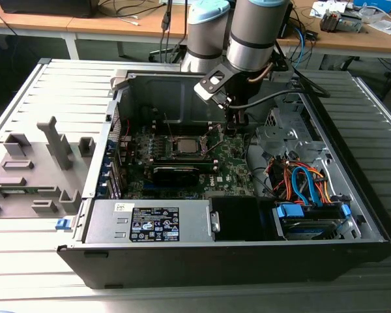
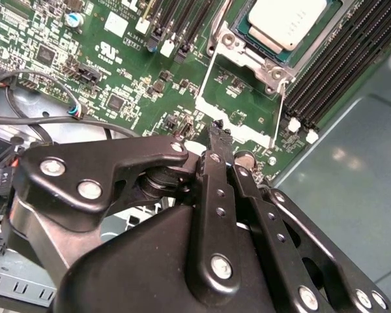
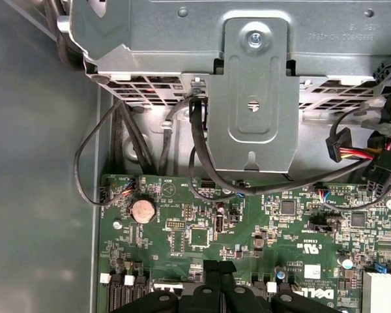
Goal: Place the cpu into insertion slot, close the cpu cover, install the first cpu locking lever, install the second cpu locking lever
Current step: 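Close the cpu cover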
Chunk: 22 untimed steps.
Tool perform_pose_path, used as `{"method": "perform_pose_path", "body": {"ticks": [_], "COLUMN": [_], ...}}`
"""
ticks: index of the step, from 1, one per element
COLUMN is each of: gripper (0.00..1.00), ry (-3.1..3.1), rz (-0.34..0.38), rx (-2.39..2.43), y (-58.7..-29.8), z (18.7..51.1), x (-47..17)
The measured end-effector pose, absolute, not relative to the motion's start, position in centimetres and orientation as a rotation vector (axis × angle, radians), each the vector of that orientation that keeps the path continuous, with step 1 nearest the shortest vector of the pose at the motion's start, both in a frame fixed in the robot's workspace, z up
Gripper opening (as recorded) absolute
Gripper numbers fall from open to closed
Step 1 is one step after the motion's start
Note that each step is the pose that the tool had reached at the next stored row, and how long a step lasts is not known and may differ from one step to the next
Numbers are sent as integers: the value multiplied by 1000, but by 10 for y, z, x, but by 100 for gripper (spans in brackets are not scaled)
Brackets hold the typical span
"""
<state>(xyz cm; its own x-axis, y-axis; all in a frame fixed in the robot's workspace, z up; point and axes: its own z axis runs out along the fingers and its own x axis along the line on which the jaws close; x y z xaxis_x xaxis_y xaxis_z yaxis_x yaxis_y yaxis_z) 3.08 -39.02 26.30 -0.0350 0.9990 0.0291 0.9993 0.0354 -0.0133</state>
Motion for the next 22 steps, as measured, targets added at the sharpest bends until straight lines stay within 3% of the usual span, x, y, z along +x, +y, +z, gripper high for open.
{"method": "perform_pose_path", "body": {"ticks": [22], "gripper": [11], "ry": [-2229], "rz": [-38], "rx": [-2142], "y": [-386], "z": [256], "x": [39]}}
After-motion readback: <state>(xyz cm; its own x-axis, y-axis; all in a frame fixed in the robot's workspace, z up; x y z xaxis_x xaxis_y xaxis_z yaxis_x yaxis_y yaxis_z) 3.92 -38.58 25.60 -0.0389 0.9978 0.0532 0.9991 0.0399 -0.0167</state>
